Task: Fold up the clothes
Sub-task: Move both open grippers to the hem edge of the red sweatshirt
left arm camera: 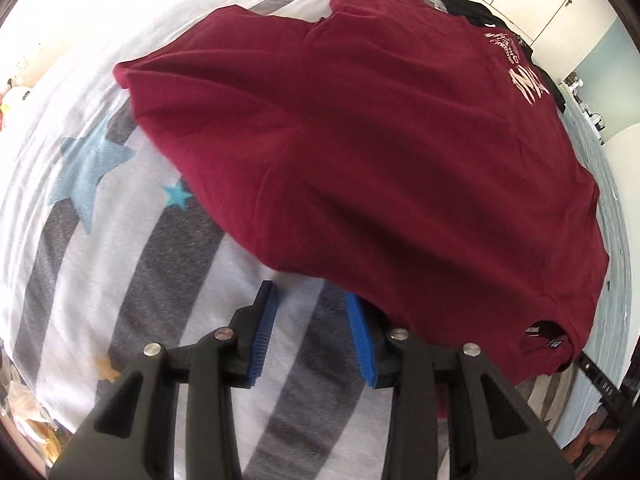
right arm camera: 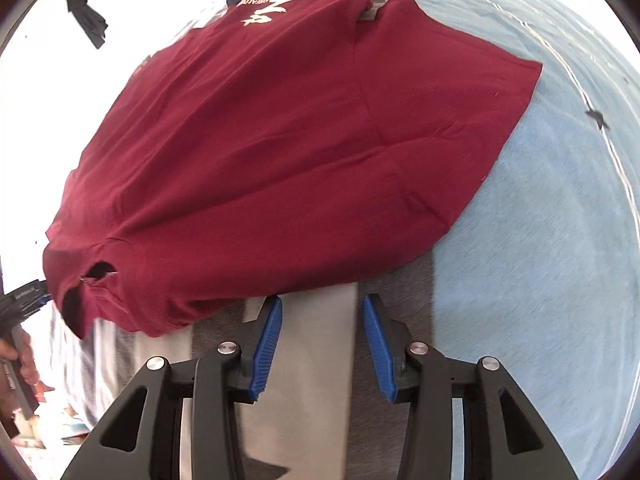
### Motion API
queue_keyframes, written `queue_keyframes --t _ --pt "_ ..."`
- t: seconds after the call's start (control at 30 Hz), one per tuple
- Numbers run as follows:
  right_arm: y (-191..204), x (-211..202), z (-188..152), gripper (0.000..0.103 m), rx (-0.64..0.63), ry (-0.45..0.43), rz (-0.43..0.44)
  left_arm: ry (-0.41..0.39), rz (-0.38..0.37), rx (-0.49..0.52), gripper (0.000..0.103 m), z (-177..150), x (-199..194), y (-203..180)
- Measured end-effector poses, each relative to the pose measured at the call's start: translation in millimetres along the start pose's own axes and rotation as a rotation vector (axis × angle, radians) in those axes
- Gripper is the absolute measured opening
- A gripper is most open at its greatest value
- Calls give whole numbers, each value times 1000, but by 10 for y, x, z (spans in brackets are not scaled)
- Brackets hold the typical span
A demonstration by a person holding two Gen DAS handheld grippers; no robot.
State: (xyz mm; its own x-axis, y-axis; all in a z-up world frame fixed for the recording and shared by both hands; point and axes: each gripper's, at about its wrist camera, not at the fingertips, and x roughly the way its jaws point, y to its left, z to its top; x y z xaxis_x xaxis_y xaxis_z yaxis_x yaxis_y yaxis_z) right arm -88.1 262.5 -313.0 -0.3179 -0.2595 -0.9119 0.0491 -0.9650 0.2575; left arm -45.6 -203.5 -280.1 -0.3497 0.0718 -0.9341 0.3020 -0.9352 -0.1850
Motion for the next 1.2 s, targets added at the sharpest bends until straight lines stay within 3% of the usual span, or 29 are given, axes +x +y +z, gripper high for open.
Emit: queue_keyframes --t 0.23,0.4,0.7,0.87,1.07,1.2 --pt "237 85 176 47 -78 -49 -5 -11 -50 3 32 98 -64 -1" --pt "406 -197 563 46 -76 -196 43 -75 -97 2 32 274 -255 -12" --pt "311 1 1159 46 -9 -156 105 -98 -130 -32 32 575 -227 -192" --pt "262 -222 793 46 9 -129 157 -51 -148 -61 32 404 -139 -150" --pt "264 -123 220 46 40 0 193 47 -195 -93 32 70 -65 -134" --pt "316 -83 62 47 68 32 230 80 -236 -91 32 -144 -88 -203"
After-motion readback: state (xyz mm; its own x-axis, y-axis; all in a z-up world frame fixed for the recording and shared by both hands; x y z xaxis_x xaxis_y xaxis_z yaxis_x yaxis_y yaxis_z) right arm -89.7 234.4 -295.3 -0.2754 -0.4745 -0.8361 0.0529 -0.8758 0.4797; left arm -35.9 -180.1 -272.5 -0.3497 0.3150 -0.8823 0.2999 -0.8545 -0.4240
